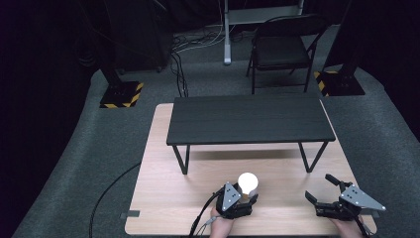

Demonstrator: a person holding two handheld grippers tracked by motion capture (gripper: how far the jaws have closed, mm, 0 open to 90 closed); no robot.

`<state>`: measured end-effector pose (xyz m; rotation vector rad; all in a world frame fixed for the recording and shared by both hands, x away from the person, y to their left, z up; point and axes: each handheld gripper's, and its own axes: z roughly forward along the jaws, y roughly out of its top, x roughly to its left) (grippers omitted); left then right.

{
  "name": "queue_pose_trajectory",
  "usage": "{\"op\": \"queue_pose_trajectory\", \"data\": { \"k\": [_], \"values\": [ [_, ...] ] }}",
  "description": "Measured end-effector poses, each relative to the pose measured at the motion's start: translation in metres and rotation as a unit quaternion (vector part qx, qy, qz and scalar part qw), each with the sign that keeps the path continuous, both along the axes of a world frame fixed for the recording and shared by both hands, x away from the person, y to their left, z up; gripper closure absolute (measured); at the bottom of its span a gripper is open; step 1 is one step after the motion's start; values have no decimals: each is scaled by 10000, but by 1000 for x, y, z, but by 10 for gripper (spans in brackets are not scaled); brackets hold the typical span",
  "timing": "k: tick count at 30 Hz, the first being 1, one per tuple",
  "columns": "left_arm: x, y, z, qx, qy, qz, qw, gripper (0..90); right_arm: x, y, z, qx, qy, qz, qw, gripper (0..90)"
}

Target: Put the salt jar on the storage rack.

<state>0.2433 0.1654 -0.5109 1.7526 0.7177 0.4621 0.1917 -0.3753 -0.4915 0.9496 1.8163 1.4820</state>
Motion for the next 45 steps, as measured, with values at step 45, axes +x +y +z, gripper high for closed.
{"op": "queue_pose_trajectory", "data": {
  "k": [45],
  "values": [
    [51, -20, 163, -311, -779, -203, 9963, 308, 2, 1, 1, -47, 41, 35, 10000, 12]
  ]
}}
